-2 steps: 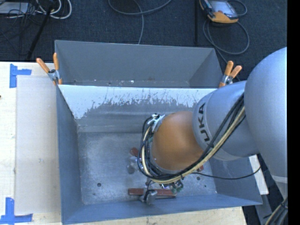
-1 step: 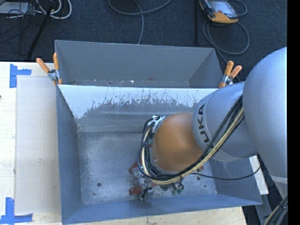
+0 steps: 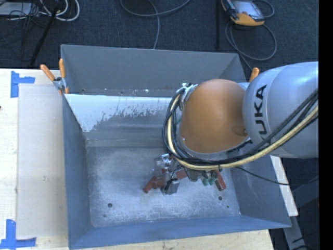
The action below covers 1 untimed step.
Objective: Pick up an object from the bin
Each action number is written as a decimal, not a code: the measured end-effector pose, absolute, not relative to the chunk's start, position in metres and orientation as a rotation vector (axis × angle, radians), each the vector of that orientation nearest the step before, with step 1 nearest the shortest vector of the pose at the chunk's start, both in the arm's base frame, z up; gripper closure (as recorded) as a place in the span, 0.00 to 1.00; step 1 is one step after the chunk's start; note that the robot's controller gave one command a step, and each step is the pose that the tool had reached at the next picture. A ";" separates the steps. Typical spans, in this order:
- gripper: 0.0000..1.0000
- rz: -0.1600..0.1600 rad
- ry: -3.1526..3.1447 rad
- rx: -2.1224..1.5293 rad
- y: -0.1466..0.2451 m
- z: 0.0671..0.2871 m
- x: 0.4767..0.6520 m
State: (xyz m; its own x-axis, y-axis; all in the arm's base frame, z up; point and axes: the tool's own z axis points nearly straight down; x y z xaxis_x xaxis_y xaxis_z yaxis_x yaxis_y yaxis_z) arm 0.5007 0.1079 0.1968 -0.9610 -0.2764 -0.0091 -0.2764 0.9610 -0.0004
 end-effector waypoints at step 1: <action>1.00 -0.001 3.036 -0.767 0.091 0.360 0.540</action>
Offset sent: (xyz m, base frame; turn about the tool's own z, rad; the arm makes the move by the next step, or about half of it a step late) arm 0.0368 -0.0169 0.1595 -0.2169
